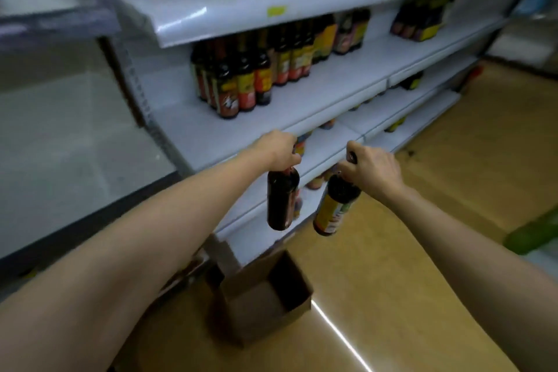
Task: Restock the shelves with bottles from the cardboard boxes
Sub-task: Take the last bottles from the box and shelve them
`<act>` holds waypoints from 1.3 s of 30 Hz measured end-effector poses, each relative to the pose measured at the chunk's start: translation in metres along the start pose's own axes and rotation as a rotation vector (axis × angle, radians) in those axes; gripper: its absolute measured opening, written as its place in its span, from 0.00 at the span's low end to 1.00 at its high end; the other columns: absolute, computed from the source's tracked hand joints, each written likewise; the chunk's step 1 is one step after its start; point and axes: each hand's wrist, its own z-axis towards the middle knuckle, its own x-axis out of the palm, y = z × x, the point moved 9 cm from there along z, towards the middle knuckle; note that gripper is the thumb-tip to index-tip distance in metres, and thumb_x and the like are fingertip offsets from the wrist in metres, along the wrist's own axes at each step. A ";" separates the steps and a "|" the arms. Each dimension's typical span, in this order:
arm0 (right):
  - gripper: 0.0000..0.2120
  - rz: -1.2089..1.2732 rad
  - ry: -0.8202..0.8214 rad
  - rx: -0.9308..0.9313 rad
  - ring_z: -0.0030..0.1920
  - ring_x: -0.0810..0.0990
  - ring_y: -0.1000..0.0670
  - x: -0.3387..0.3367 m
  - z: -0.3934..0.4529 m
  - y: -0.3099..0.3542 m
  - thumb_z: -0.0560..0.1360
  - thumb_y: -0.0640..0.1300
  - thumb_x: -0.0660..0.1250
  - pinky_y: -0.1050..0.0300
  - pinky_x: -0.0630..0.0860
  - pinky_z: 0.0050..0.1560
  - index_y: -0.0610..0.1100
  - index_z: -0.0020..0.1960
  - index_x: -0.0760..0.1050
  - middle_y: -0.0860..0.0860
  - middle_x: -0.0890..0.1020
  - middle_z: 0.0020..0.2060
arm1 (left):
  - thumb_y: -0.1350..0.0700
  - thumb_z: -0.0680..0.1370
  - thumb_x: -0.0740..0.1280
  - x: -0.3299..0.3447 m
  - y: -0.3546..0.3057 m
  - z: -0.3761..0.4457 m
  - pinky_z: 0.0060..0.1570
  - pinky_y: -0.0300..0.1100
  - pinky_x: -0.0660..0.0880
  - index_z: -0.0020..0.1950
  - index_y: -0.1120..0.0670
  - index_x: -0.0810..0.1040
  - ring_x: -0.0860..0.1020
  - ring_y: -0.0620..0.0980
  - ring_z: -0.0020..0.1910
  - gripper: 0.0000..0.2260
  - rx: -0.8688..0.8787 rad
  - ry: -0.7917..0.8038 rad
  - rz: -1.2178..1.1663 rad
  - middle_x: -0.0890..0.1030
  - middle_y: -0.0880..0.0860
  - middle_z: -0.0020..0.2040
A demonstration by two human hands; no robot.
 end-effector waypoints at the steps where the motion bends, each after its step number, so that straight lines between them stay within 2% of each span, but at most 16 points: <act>1: 0.11 -0.012 -0.036 0.012 0.34 0.68 0.42 -0.024 0.008 -0.017 0.77 0.47 0.61 0.53 0.56 0.28 0.43 0.41 0.63 0.46 0.67 0.29 | 0.51 0.78 0.63 -0.016 -0.019 0.014 0.38 0.44 0.66 0.48 0.55 0.70 0.73 0.58 0.45 0.08 0.021 -0.024 0.010 0.74 0.58 0.47; 8: 0.10 -0.074 -0.215 0.130 0.36 0.72 0.41 -0.169 0.058 -0.133 0.75 0.47 0.63 0.54 0.61 0.29 0.44 0.41 0.65 0.47 0.70 0.31 | 0.49 0.76 0.66 -0.137 -0.157 0.107 0.28 0.43 0.62 0.35 0.56 0.67 0.70 0.53 0.34 0.15 0.208 -0.288 -0.021 0.69 0.53 0.33; 11: 0.10 -0.126 -0.261 0.177 0.39 0.73 0.42 -0.214 0.082 -0.175 0.75 0.49 0.63 0.54 0.66 0.34 0.45 0.42 0.67 0.46 0.74 0.36 | 0.49 0.73 0.67 -0.176 -0.199 0.144 0.29 0.42 0.62 0.33 0.56 0.65 0.70 0.53 0.32 0.16 0.246 -0.379 -0.132 0.68 0.53 0.32; 14: 0.10 -0.143 -0.276 0.217 0.40 0.72 0.42 -0.244 0.107 -0.221 0.75 0.51 0.64 0.54 0.65 0.36 0.44 0.44 0.69 0.47 0.74 0.38 | 0.52 0.72 0.68 -0.198 -0.244 0.185 0.28 0.42 0.58 0.31 0.55 0.61 0.64 0.51 0.28 0.18 0.307 -0.408 -0.204 0.63 0.52 0.28; 19: 0.13 -0.136 -0.276 0.232 0.39 0.73 0.43 -0.278 0.170 -0.295 0.77 0.51 0.64 0.53 0.65 0.33 0.43 0.40 0.67 0.48 0.73 0.34 | 0.51 0.73 0.67 -0.208 -0.322 0.273 0.28 0.41 0.56 0.30 0.55 0.59 0.61 0.50 0.27 0.20 0.392 -0.348 -0.146 0.60 0.51 0.27; 22: 0.13 -0.140 -0.258 0.247 0.39 0.75 0.43 -0.295 0.218 -0.340 0.77 0.51 0.63 0.53 0.66 0.34 0.41 0.45 0.72 0.47 0.74 0.36 | 0.50 0.73 0.67 -0.216 -0.362 0.334 0.28 0.41 0.56 0.30 0.55 0.60 0.61 0.50 0.27 0.19 0.436 -0.302 -0.116 0.60 0.51 0.27; 24: 0.13 -0.143 -0.231 0.257 0.38 0.74 0.45 -0.305 0.251 -0.372 0.77 0.51 0.64 0.54 0.66 0.33 0.41 0.44 0.73 0.46 0.75 0.36 | 0.50 0.73 0.67 -0.227 -0.387 0.374 0.28 0.41 0.56 0.29 0.55 0.60 0.61 0.50 0.26 0.20 0.453 -0.276 -0.098 0.61 0.50 0.27; 27: 0.14 -0.141 -0.261 0.274 0.36 0.71 0.47 -0.326 0.298 -0.418 0.76 0.51 0.64 0.55 0.64 0.32 0.46 0.36 0.67 0.50 0.72 0.33 | 0.51 0.73 0.67 -0.254 -0.425 0.428 0.27 0.40 0.56 0.29 0.55 0.61 0.62 0.49 0.25 0.19 0.471 -0.300 -0.105 0.62 0.50 0.26; 29: 0.14 -0.138 -0.268 0.295 0.37 0.71 0.47 -0.333 0.323 -0.450 0.77 0.50 0.63 0.54 0.64 0.32 0.47 0.35 0.65 0.50 0.71 0.33 | 0.51 0.74 0.66 -0.259 -0.453 0.462 0.27 0.40 0.57 0.30 0.55 0.62 0.62 0.49 0.25 0.19 0.486 -0.290 -0.054 0.63 0.50 0.26; 35: 0.14 -0.115 -0.291 0.310 0.39 0.73 0.45 -0.333 0.411 -0.563 0.76 0.50 0.63 0.53 0.66 0.35 0.46 0.35 0.66 0.49 0.73 0.33 | 0.50 0.75 0.66 -0.254 -0.520 0.591 0.26 0.40 0.58 0.31 0.55 0.63 0.64 0.49 0.27 0.18 0.456 -0.286 0.004 0.65 0.51 0.28; 39: 0.12 -0.141 -0.287 0.261 0.40 0.74 0.44 -0.338 0.481 -0.629 0.75 0.51 0.65 0.55 0.62 0.31 0.46 0.37 0.68 0.50 0.72 0.33 | 0.50 0.74 0.66 -0.258 -0.560 0.672 0.26 0.38 0.58 0.30 0.55 0.64 0.64 0.49 0.26 0.18 0.424 -0.292 -0.030 0.66 0.50 0.27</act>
